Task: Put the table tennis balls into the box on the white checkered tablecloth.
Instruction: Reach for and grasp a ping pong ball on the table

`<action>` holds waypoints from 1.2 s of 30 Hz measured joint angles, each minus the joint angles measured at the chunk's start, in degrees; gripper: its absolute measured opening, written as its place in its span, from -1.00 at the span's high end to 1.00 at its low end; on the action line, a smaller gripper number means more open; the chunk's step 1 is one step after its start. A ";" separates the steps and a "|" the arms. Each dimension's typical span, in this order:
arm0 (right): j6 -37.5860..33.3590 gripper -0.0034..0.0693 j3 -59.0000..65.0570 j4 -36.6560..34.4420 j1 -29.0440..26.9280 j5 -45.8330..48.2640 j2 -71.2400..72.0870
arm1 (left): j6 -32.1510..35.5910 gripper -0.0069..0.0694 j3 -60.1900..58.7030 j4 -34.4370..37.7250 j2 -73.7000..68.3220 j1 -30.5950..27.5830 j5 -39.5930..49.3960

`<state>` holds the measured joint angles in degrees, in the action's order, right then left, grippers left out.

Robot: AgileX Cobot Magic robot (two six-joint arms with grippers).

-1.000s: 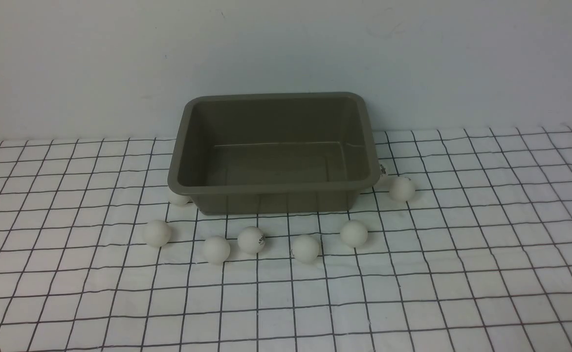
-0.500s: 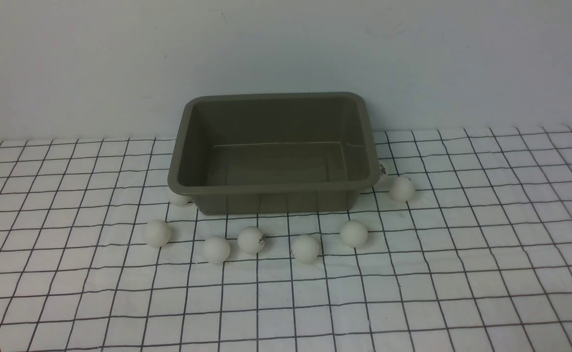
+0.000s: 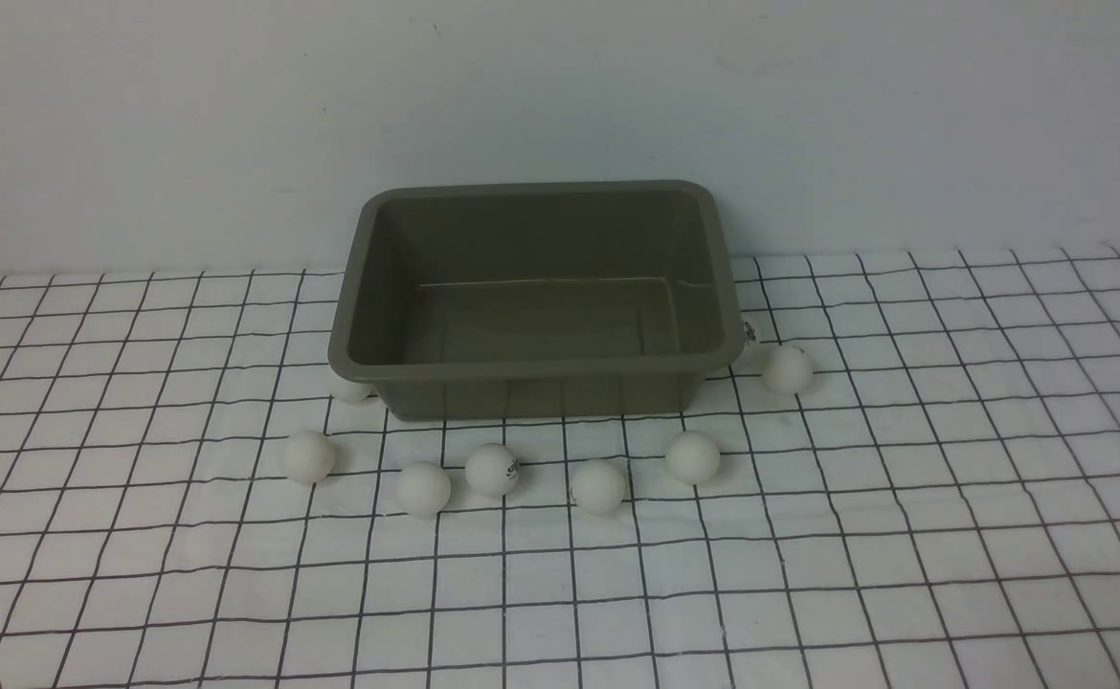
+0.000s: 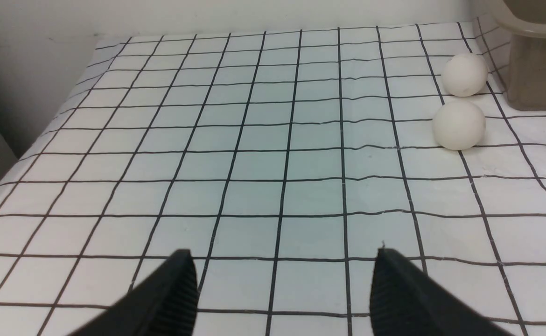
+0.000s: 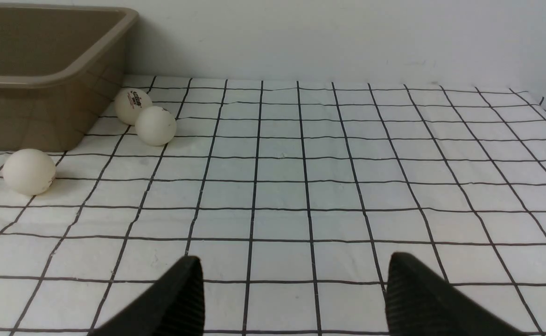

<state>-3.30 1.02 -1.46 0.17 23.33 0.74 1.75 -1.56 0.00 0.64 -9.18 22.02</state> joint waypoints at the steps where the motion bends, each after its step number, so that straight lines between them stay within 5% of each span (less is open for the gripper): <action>1: 0.00 -0.40 0.00 0.00 0.00 0.00 0.00 | 0.00 -0.36 0.00 0.00 0.00 0.00 0.00; 7: 0.06 -0.40 -0.08 -1.73 0.00 -2.43 0.00 | 0.00 -0.36 0.00 0.00 0.00 0.00 0.00; 23: 0.63 -0.40 -29.44 -6.83 0.00 16.89 -4.64 | 0.00 -0.36 0.00 0.00 0.00 0.00 0.00; 36: 1.08 -0.40 -30.48 -11.61 0.00 15.49 -4.64 | 0.00 -0.36 0.00 0.00 0.00 0.00 0.00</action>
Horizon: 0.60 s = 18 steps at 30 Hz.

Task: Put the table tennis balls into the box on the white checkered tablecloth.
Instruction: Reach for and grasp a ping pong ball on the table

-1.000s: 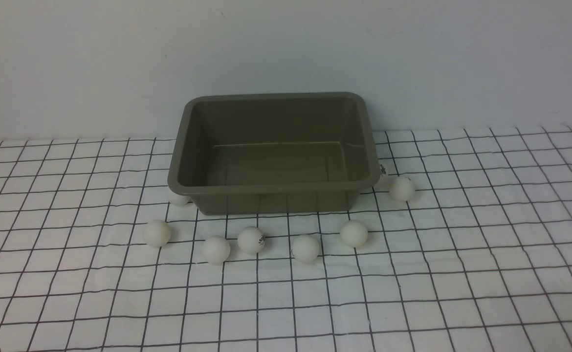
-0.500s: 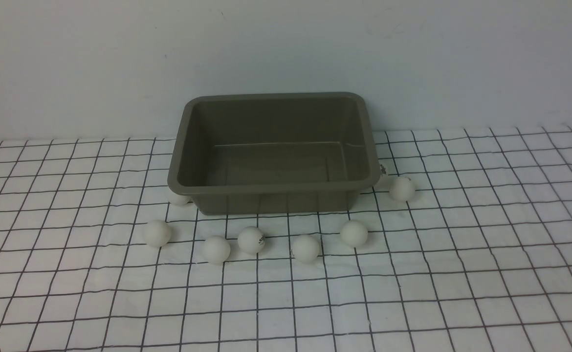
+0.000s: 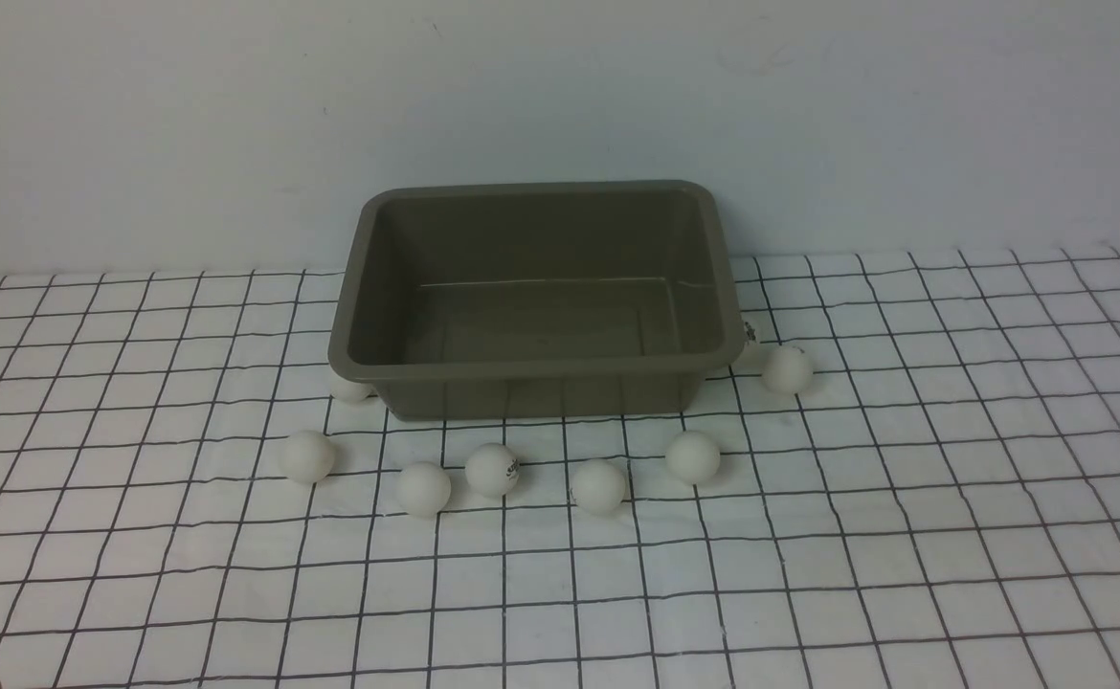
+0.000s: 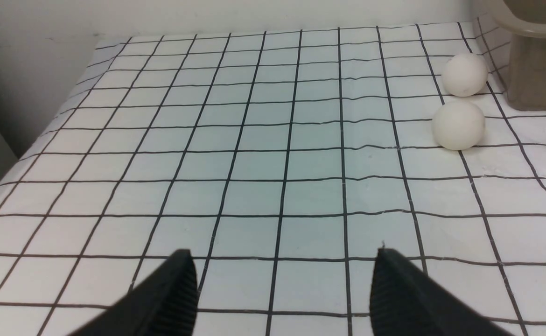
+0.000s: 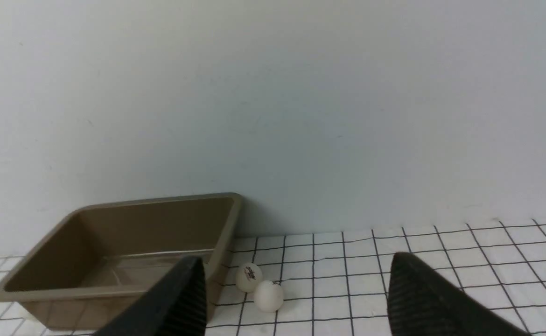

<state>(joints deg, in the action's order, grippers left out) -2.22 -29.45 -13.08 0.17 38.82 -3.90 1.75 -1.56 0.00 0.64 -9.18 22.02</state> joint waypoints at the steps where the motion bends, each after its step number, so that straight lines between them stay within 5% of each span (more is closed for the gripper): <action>1: 0.00 -0.40 0.00 -0.97 0.00 -0.25 0.00 | 0.00 -0.36 0.00 0.00 0.00 0.00 0.00; 18: 0.88 -0.40 0.00 -3.26 0.00 -0.88 0.00 | 0.00 -0.36 0.00 0.00 0.00 0.00 0.00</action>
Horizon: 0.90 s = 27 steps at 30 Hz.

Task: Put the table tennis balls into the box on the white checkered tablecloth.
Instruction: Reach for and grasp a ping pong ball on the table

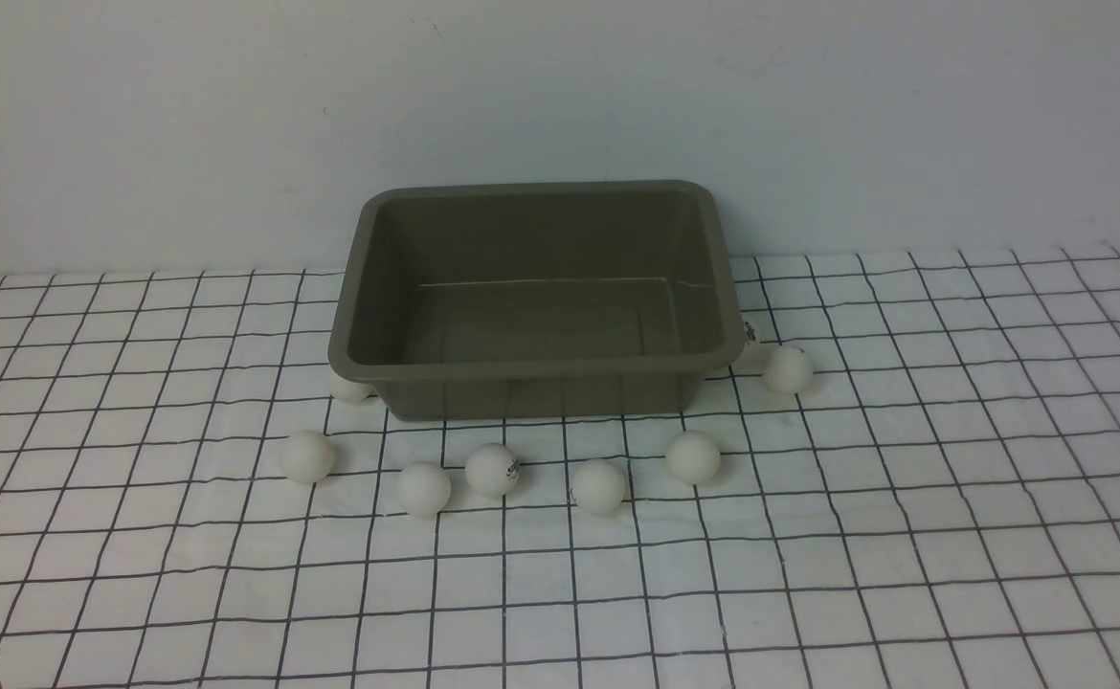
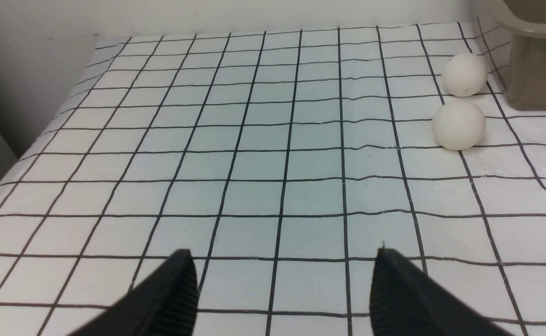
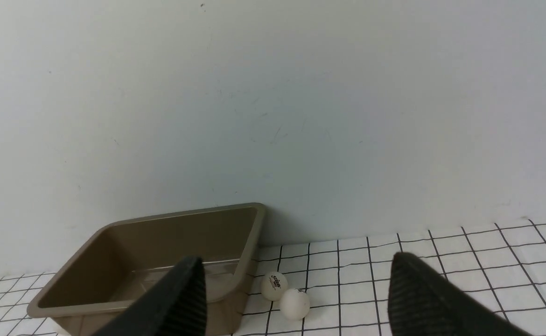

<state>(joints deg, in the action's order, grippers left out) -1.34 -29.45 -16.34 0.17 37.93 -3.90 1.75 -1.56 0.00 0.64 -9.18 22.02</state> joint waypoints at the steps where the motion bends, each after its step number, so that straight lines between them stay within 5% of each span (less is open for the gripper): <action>1: 0.00 -0.40 0.00 0.00 0.00 0.05 0.00 | 0.00 -0.36 0.00 0.00 0.00 0.00 0.00; 7: 0.00 -0.40 0.00 0.00 0.00 2.10 0.00 | -0.23 -0.36 0.00 1.10 0.00 0.00 0.00; 27: -1.03 -0.39 0.00 0.00 0.00 7.27 0.00 | -1.32 -0.36 -0.05 35.95 0.00 0.00 -9.91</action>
<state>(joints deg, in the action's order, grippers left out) -2.38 -29.45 -16.34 0.17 45.21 -3.90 0.43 -1.61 35.96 0.64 -9.18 12.10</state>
